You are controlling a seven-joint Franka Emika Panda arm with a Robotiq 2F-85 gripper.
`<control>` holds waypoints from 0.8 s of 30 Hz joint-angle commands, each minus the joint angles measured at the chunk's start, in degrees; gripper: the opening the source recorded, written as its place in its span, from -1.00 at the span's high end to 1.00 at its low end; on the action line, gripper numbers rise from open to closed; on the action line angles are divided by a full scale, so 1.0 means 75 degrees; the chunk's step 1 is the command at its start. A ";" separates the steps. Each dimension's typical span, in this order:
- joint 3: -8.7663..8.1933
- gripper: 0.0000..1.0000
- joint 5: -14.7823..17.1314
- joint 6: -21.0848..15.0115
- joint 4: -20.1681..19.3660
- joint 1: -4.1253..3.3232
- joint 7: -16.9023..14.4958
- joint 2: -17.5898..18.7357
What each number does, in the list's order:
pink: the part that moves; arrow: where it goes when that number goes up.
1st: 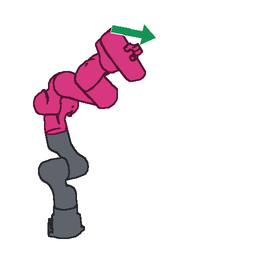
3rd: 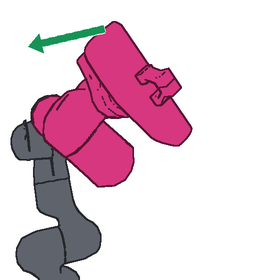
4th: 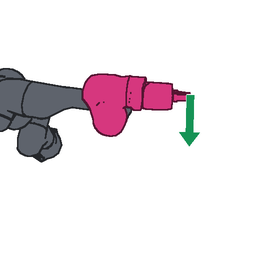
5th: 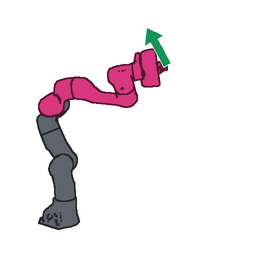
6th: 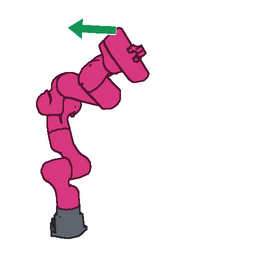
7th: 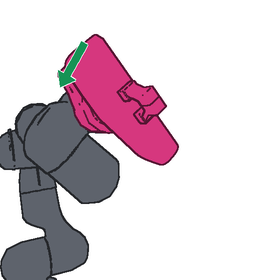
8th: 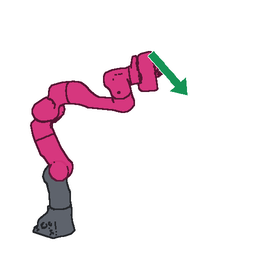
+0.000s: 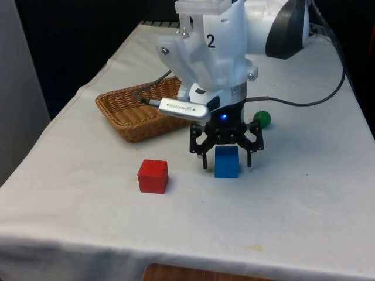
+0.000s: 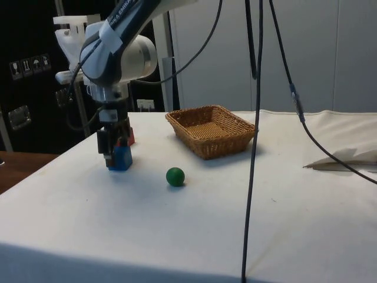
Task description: Place all non-red objects into the basket.
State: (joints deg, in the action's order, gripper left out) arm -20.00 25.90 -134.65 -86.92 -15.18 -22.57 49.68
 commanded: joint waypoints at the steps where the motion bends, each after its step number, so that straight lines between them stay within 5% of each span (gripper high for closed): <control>1: 0.0031 -0.96 0.0031 0.0015 0.0031 0.0031 -0.0023 0.0008; 3: 0.0000 -0.63 0.0000 0.0000 0.0000 0.0000 0.0000 0.0000; 4: 0.0031 -0.63 0.0031 0.0015 0.0031 0.0031 -0.0015 0.0008; 6: 0.0031 -0.17 0.0031 0.0023 0.0031 0.0031 -0.0015 0.0015; 8: 0.0031 0.58 0.0031 0.0023 0.0031 0.0023 -0.0008 0.0015; 10: 0.0023 0.96 0.0031 0.0023 0.0038 0.0023 -0.0008 0.0015; 24: -0.0107 0.94 -0.0031 0.0214 -0.0015 -0.0023 -0.0008 -0.0244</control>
State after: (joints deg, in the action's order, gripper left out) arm -20.57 25.90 -133.79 -86.57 -15.24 -22.57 48.99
